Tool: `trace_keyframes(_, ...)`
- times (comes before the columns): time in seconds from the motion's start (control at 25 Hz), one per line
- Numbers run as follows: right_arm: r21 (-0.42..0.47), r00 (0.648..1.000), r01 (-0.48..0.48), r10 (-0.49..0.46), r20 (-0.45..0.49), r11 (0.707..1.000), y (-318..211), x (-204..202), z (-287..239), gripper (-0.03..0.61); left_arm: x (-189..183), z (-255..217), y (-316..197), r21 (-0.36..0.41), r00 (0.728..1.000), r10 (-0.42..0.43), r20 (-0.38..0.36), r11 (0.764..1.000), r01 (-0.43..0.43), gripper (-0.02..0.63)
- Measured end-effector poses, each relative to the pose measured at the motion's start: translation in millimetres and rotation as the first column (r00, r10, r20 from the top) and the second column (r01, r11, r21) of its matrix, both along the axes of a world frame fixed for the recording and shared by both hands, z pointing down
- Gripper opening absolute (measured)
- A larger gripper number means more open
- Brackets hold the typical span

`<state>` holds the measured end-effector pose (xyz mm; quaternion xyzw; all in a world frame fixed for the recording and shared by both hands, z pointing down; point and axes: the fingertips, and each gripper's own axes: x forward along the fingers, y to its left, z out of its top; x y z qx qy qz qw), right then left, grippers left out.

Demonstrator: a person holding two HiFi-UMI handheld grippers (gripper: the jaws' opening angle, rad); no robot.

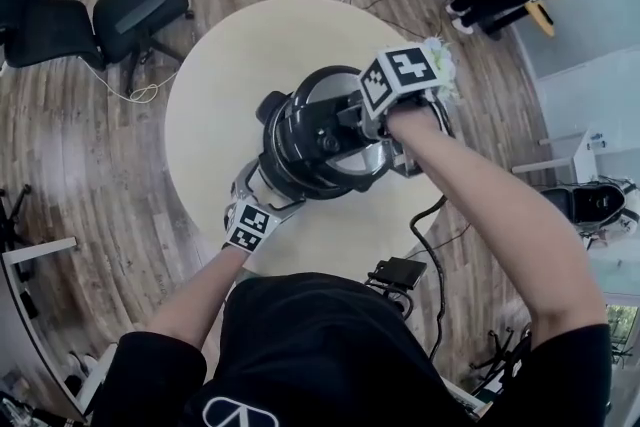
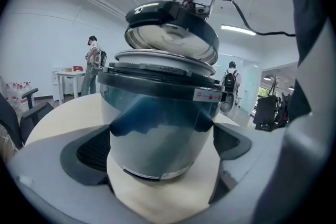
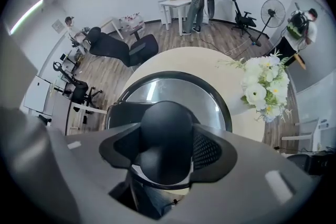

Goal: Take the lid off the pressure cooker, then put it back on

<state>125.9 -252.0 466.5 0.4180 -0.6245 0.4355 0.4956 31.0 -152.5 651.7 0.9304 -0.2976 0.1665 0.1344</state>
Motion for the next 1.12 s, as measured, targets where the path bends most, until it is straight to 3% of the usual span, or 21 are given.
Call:
trace_keyframes(0.28, 0.006, 0.992, -0.027, 0.026, 0.127, 1.000, 30, 28, -38, 0.285, -2, -1, 0, -0.007, 1.000, 0.005, 0.010, 1.000, -0.005, 0.591)
trace_keyframes(0.48, -0.020, 0.989, -0.034, 0.037, 0.140, 0.999, 86, 93, -57, 0.284, 12, -9, 12, -0.006, 1.000, 0.004, 0.017, 1.000, -0.004, 0.591)
trace_keyframes(0.68, -0.017, 0.999, -0.041, 0.041, 0.032, 0.999, 115, 149, -39, 0.285, -6, 4, -3, -0.008, 1.000, 0.006, 0.017, 1.000, -0.006, 0.591)
trace_keyframes(0.92, -0.020, 0.983, 0.086, -0.088, -0.158, 0.996, 166, 225, 0, 0.285, -1, -3, 0, -0.012, 1.000, 0.008, 0.022, 1.000, -0.007, 0.591)
trace_keyframes(1.12, -0.048, 0.961, 0.154, -0.161, -0.226, 0.987, 198, 250, 76, 0.284, -1, -2, 0, -0.017, 1.000, 0.009, 0.026, 1.000, -0.008, 0.591)
